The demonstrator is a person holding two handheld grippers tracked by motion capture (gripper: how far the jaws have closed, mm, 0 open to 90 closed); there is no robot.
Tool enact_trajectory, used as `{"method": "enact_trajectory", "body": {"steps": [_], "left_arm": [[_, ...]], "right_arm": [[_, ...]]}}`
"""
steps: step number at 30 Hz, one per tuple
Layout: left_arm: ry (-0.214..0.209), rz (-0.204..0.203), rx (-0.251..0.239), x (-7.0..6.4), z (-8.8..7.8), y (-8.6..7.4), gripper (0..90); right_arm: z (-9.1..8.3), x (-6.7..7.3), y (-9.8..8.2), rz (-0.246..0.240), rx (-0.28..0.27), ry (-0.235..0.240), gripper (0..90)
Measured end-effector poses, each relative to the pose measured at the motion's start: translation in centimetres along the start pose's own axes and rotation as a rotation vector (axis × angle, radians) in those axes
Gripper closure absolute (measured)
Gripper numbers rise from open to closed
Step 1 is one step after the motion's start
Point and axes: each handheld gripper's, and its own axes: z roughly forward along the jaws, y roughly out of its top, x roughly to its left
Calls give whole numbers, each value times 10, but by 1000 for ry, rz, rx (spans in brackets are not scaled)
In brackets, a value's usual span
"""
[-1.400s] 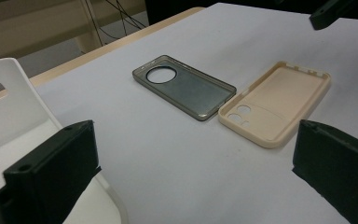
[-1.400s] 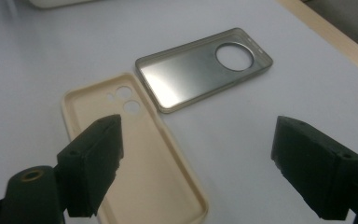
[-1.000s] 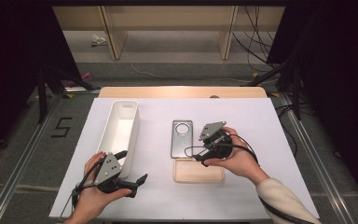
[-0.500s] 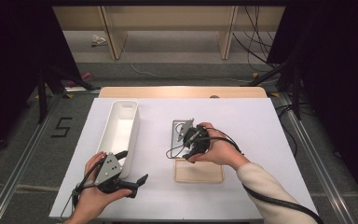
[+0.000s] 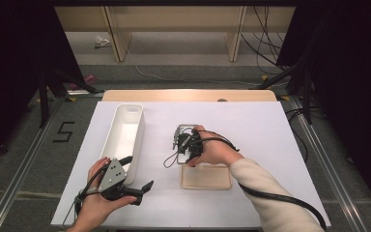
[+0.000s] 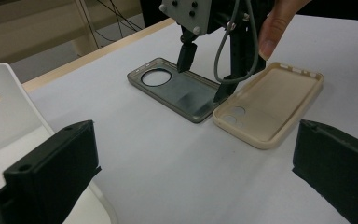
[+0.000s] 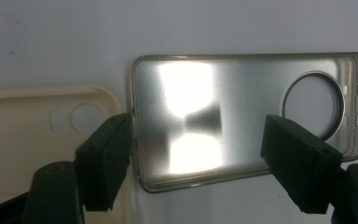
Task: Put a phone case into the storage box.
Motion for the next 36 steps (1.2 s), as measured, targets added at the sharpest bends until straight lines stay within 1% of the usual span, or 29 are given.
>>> {"method": "enact_trajectory", "body": {"steps": [1,3,5,6,7,9,10,11,13,15,16,17,18,20,21,22,25,28,30,34,35,36], "left_arm": [[1,0,-1,0,0,0,0],[0,-1,-1,0,0,0,0],[-1,-1,-1,0,0,0,0],[-1,-1,-1,0,0,0,0],[-2,-1,-2,0,0,0,0],[-2,-1,-2,0,0,0,0],[-2,-1,-2,0,0,0,0],[-2,-1,-3,0,0,0,0],[-2,-1,-3,0,0,0,0],[-2,-1,-3,0,0,0,0],[-3,-1,-3,0,0,0,0],[-3,-1,-3,0,0,0,0],[-3,-1,-3,0,0,0,0],[-4,-1,-4,0,0,0,0],[-5,-1,-4,0,0,0,0],[-6,0,-3,0,0,0,0],[-6,0,-4,0,0,0,0],[-7,0,-4,0,0,0,0],[-7,-1,-4,0,0,0,0],[-8,-1,-4,0,0,0,0],[-9,-1,-4,0,0,0,0],[-8,0,-4,0,0,0,0]], "right_arm": [[1,0,1,4,9,5,262],[4,-1,4,-15,27,12,264],[5,-1,4,-20,28,13,273],[5,-1,4,-21,40,15,280],[6,-2,5,-37,49,19,277],[6,-2,6,-35,45,20,278],[6,-2,7,-49,53,25,283],[6,-2,7,-49,53,25,283],[7,-2,8,-64,71,26,287],[7,-2,9,-67,69,32,291],[8,-2,9,-84,71,31,293],[8,-1,9,-75,72,33,297],[7,-1,10,-76,86,36,305],[8,-1,11,-90,86,43,337],[7,0,13,-101,94,59,395],[7,0,13,-101,94,59,395],[8,1,15,-125,96,84,504],[9,2,17,-151,104,105,568],[8,2,18,-156,115,132,633],[9,2,18,-157,117,146,667],[9,2,18,-146,114,151,682],[8,2,19,-142,126,160,698]]}}
